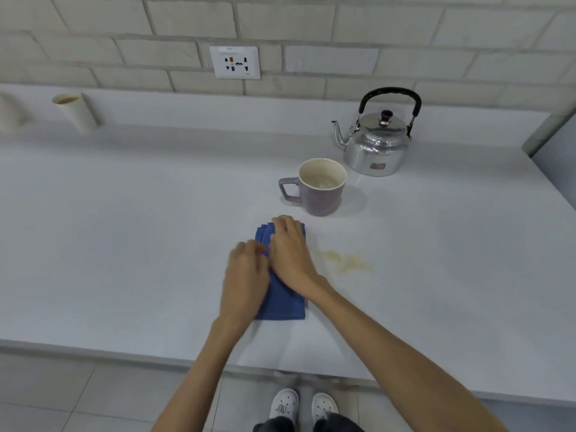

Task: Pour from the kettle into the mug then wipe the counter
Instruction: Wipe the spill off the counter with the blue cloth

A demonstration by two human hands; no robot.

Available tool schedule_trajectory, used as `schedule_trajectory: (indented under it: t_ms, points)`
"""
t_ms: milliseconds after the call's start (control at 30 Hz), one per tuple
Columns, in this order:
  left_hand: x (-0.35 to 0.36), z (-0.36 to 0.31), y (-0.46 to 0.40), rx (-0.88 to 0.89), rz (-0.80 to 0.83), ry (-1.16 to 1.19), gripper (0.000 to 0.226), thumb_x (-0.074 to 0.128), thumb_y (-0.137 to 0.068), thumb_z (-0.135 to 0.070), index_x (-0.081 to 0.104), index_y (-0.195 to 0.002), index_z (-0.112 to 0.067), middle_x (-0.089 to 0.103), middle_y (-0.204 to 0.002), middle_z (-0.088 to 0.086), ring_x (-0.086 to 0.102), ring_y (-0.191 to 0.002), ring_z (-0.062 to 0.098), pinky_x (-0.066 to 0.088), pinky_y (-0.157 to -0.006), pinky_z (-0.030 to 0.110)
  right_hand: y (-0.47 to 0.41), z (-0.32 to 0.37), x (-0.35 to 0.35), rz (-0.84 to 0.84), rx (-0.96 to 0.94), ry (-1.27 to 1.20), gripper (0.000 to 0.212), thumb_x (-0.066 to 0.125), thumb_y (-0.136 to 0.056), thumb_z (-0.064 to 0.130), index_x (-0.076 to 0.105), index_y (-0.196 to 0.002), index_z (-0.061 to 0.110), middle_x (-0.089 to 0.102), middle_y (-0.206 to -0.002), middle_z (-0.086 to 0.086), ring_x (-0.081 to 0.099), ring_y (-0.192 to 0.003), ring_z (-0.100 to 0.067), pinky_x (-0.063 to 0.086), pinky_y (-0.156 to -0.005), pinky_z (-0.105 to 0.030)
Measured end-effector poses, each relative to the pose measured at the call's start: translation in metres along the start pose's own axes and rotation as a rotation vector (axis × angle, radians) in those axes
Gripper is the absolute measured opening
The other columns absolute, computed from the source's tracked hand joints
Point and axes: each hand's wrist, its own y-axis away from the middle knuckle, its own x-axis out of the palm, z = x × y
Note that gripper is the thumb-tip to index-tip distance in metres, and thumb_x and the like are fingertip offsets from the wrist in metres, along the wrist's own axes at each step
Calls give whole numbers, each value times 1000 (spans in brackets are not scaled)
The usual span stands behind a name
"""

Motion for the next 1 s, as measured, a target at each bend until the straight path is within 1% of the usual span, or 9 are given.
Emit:
schedule_trajectory:
  t_ms: [100, 133, 200, 367, 467, 600, 733, 867, 1000]
  points:
    - [-11, 20, -10, 14, -135, -41, 25, 40, -92, 0, 57, -110, -2, 58, -112, 11, 48, -104, 23, 36, -82, 25, 11, 9, 29, 59, 33, 84, 49, 29, -101, 23, 23, -145, 2, 23, -155, -14, 17, -144, -30, 14, -119, -40]
    - [-11, 26, -13, 27, -138, -52, 27, 39, -92, 1, 56, -113, -1, 57, -117, 13, 47, -108, 24, 39, -85, 30, 14, 9, 35, 64, 41, 146, 52, 25, -102, 27, 15, -147, 3, 14, -158, -13, 9, -147, -27, 5, -121, -40]
    - [-8, 33, -19, 55, -105, -94, 31, 39, -91, 2, 55, -118, 0, 54, -126, 16, 46, -114, 28, 42, -92, 39, 19, 7, 40, 49, 42, 215, 54, 21, -101, 30, 9, -149, 6, 9, -159, -11, 3, -147, -22, 0, -121, -39]
    - [10, 39, -20, 117, 46, -202, 38, 38, -96, -7, 47, -133, -3, 41, -147, 15, 37, -134, 28, 29, -111, 42, 54, -6, 22, 51, 19, 237, 54, 21, -100, 31, 10, -150, 11, 10, -159, -6, 4, -147, -19, 0, -121, -40]
    - [18, 41, -16, 178, 91, -308, 42, 37, -98, -13, 42, -139, -7, 36, -151, 11, 30, -141, 24, 19, -117, 43, 87, -31, -1, 15, 47, 296, 54, 25, -99, 31, 20, -149, 13, 18, -158, -4, 13, -146, -19, 6, -120, -43]
    - [22, 46, -15, 198, 120, -406, 47, 34, -98, -18, 33, -145, -11, 28, -156, 6, 22, -145, 20, 10, -120, 42, 108, -78, -36, -7, 143, 361, 55, 27, -95, 32, 26, -147, 16, 24, -156, -2, 17, -145, -18, 7, -118, -43]
    - [23, 49, -14, 201, 125, -438, 49, 33, -99, -19, 27, -147, -11, 24, -157, 5, 17, -146, 19, 8, -121, 42, 82, -102, -44, 11, 197, 380, 55, 25, -98, 34, 12, -150, 20, 12, -159, 1, 6, -147, -15, 1, -120, -42]
    - [24, 50, -13, 196, 144, -460, 50, 28, -100, -22, 21, -149, -13, 18, -159, 3, 11, -147, 16, 4, -122, 41, 50, -95, -32, 15, 189, 347, 55, 23, -98, 33, 8, -150, 20, 8, -160, 2, 3, -147, -14, -2, -120, -40]
    - [24, 51, -13, 192, 160, -457, 51, 24, -101, -26, 14, -150, -14, 14, -160, 1, 6, -148, 14, 1, -122, 39, 41, -69, -16, 59, 94, 330, 55, 21, -98, 33, 8, -150, 20, 8, -160, 3, 1, -147, -13, -3, -120, -41]
